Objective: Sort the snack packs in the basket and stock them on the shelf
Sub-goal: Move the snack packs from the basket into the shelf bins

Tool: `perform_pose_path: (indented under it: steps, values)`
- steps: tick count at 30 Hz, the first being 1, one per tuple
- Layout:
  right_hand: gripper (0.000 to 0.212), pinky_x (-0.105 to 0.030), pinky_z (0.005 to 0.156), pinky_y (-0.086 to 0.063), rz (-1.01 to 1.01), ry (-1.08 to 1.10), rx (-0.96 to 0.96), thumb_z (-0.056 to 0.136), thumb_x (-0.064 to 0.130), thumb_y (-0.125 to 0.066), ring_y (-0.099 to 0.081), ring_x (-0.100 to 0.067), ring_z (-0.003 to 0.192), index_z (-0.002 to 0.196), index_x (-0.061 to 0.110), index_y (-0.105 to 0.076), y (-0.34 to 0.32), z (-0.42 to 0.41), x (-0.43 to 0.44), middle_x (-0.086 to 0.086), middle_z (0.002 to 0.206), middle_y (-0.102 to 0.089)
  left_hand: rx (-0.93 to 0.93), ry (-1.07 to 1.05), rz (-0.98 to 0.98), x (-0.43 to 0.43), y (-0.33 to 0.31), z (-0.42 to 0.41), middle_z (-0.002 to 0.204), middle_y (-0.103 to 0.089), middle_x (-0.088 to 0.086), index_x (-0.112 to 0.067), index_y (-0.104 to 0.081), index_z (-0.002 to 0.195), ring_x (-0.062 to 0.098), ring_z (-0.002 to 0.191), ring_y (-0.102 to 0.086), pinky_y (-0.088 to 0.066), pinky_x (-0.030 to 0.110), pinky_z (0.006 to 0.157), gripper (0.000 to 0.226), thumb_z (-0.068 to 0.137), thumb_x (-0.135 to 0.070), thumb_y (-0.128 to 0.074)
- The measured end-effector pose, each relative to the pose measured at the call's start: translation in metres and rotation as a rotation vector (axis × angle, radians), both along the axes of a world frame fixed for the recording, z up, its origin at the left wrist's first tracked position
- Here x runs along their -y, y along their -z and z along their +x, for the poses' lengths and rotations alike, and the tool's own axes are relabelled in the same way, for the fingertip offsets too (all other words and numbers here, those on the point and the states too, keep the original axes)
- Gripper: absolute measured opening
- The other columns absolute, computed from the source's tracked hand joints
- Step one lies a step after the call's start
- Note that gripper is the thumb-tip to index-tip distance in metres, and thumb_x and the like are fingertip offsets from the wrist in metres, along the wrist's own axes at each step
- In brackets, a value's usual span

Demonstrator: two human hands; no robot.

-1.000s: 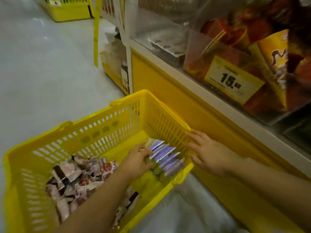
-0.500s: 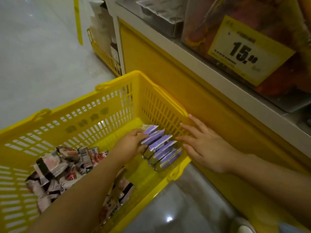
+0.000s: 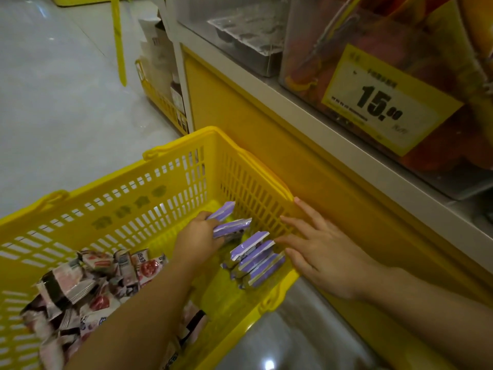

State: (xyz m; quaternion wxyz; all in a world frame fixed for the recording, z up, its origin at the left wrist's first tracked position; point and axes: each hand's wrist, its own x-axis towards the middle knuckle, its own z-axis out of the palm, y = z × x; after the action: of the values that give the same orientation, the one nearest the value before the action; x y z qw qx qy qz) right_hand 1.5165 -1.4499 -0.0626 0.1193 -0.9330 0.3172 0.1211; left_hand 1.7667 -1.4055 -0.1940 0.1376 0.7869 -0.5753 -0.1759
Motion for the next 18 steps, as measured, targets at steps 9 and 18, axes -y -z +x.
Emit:
perform_pose_path:
  steps: [9, 18]
  values:
    - [0.051, -0.033, 0.114, -0.020, 0.050, 0.035, 0.071, 0.096, 0.043, -0.048, -0.032, -0.015, 0.137, 0.143, 0.029, -0.035, -0.055, 0.025, -0.013, 0.004, 0.148, -0.036, -0.158, -0.020, -0.082, -0.032, -0.104, 0.040, 0.084, -0.059, 0.004, -0.016, -0.073, 0.095, 0.022, 0.083, -0.058, -0.034, 0.028, 0.060, 0.018, 0.082, -0.028, -0.075]
    - [0.071, -0.033, 0.107, -0.038, 0.250, 0.220, 0.645, 0.078, 0.029, -0.078, -0.047, -0.007, 0.127, 0.138, 0.019, -0.042, -0.167, 0.019, -0.069, 0.006, 0.139, -0.050, -0.406, 0.302, -0.148, -0.083, -0.299, -0.011, 0.056, -0.060, -0.013, -0.035, -0.070, 0.070, -0.004, 0.052, -0.049, -0.035, 0.016, 0.051, 0.011, 0.078, -0.037, -0.078]
